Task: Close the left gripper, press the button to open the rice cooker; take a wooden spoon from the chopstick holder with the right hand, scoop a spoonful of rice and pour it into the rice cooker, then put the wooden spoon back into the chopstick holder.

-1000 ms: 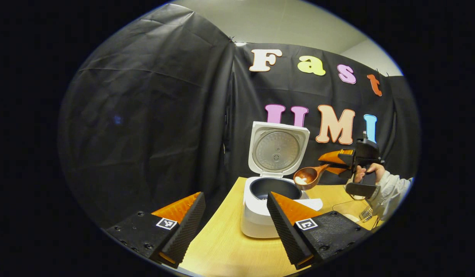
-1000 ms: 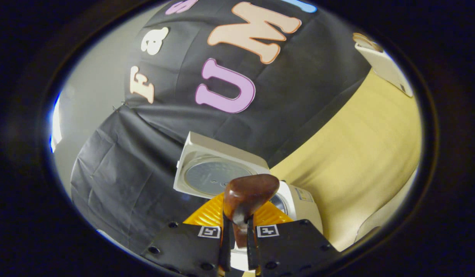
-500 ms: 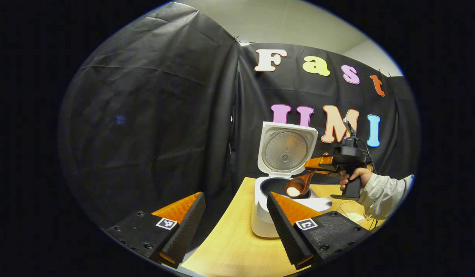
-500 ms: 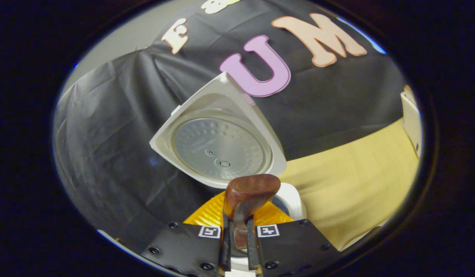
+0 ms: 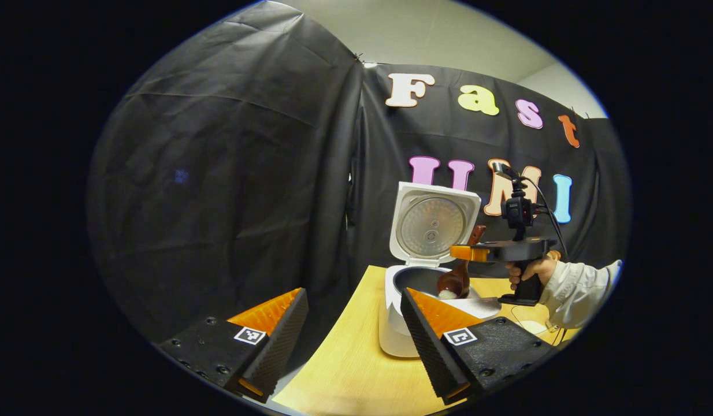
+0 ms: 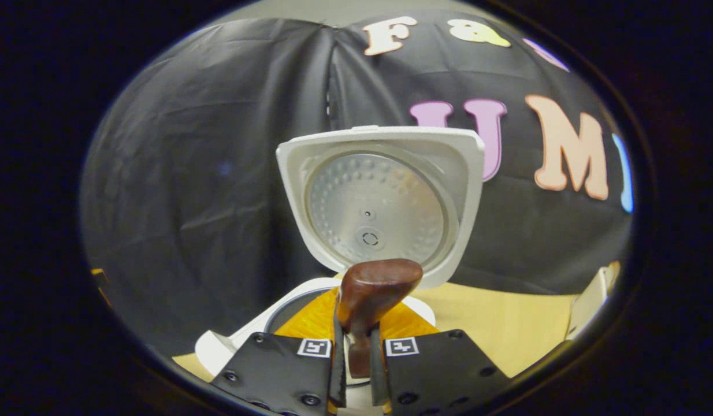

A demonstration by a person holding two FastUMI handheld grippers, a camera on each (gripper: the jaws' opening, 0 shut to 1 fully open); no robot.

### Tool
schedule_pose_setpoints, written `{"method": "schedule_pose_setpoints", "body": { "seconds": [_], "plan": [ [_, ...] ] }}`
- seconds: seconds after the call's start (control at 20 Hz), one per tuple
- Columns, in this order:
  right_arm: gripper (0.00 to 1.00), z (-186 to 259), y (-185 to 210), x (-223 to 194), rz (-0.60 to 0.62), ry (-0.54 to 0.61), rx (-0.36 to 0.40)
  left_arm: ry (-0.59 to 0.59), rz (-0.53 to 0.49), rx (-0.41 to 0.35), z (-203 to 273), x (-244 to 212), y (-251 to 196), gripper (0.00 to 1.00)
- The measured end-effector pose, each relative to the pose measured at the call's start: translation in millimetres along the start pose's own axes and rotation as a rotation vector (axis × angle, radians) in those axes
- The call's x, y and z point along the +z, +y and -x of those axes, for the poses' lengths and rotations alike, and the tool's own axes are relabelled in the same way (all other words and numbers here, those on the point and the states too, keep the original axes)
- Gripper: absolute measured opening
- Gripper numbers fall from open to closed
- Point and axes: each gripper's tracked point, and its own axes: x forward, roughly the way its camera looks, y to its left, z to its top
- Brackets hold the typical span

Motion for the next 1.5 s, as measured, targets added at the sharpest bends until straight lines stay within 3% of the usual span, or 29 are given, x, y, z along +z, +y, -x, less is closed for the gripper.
{"method": "schedule_pose_setpoints", "body": {
  "seconds": [0.2,0.35,0.45,0.75,1.0,1.5],
  "plan": [
    [0.18,14.3,21.6,18.4,0.204,-0.097,-0.003,-0.005,0.001,-0.012,-0.8,1.0,-2.2,0.96],
    [0.18,22.7,24.2,32.3,0.272,-0.155,-0.011,-0.016,0.003,-0.021,-1.9,3.5,-5.1,0.95],
    [0.19,28.6,22.0,39.0,0.235,-0.168,0.004,-0.022,0.000,-0.028,-4.9,6.2,-8.5,0.95],
    [0.19,68.5,-15.8,69.4,-0.027,-0.198,-0.004,-0.059,-0.014,-0.086,-17.0,22.3,-35.7,0.93],
    [0.18,121.2,-84.2,63.6,-0.070,-0.200,-0.135,-0.097,-0.019,-0.167,-32.7,39.5,-79.7,0.93],
    [0.18,252.3,-226.1,-6.7,-0.235,-0.143,-0.433,-0.136,-0.028,-0.317,-71.4,67.4,-182.0,0.95]
  ]
}}
